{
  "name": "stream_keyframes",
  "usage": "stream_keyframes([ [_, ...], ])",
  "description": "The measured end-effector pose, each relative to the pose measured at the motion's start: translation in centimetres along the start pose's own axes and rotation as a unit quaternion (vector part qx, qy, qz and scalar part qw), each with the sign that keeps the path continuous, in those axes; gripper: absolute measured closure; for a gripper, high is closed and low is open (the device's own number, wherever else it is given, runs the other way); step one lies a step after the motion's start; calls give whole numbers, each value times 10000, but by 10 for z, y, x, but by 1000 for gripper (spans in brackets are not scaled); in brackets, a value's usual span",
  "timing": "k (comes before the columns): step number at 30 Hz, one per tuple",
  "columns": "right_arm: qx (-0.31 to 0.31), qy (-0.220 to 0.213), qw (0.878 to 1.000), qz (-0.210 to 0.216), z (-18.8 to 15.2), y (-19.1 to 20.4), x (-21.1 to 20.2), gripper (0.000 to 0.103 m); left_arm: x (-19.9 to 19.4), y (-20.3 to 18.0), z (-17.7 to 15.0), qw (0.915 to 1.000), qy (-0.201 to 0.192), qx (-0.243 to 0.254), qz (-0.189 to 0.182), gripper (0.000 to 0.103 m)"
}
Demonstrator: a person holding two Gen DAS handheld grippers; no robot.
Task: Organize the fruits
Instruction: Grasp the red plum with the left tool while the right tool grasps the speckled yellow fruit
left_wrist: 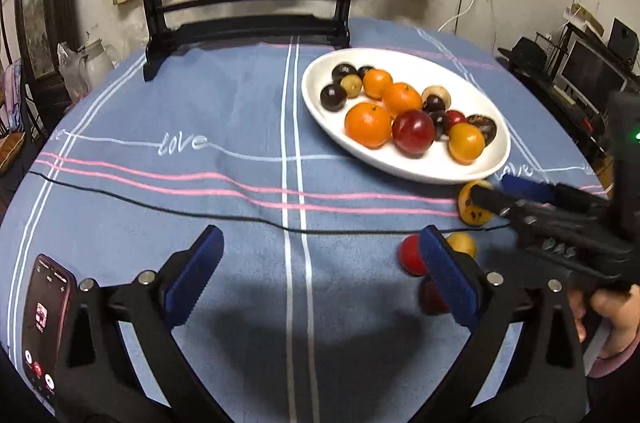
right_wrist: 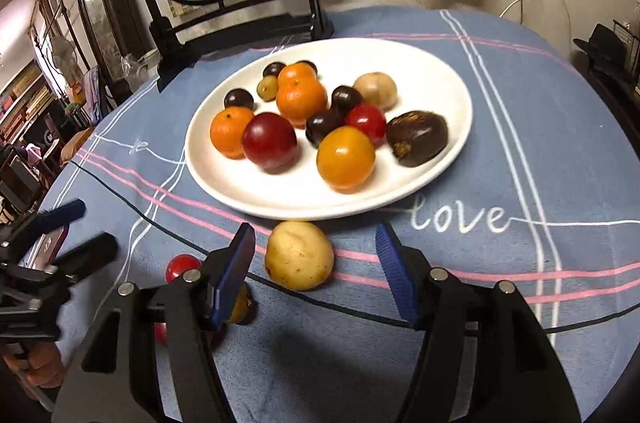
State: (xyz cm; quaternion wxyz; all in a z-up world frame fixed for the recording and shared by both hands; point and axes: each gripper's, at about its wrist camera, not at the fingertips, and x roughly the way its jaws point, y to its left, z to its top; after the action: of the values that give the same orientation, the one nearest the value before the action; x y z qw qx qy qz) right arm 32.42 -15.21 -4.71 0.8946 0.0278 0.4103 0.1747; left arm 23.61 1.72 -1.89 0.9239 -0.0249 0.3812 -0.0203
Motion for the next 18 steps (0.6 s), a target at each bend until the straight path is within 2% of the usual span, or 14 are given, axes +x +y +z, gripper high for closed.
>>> stream_keyframes([
  [7, -98, 234, 9997, 27, -2, 6, 16, 53, -10, 2, 4, 9999, -115, -121, -37, 3],
  [9, -102, 277, 9995, 78, -2, 6, 18, 64, -13, 4, 5, 9997, -168, -165, -78, 3],
  [12, -68, 288, 9995, 148, -3, 5, 15, 66, -14, 4, 4, 9996, -194, -185, -121, 3],
  [15, 181, 207, 9991, 307, -3, -3, 3, 66, -11, -1, 0, 9994, -17, -151, -318, 3],
  [18, 355, 4, 9986, 380, -4, -10, -16, 66, -8, -18, -9, 9988, 115, 83, -478, 3],
])
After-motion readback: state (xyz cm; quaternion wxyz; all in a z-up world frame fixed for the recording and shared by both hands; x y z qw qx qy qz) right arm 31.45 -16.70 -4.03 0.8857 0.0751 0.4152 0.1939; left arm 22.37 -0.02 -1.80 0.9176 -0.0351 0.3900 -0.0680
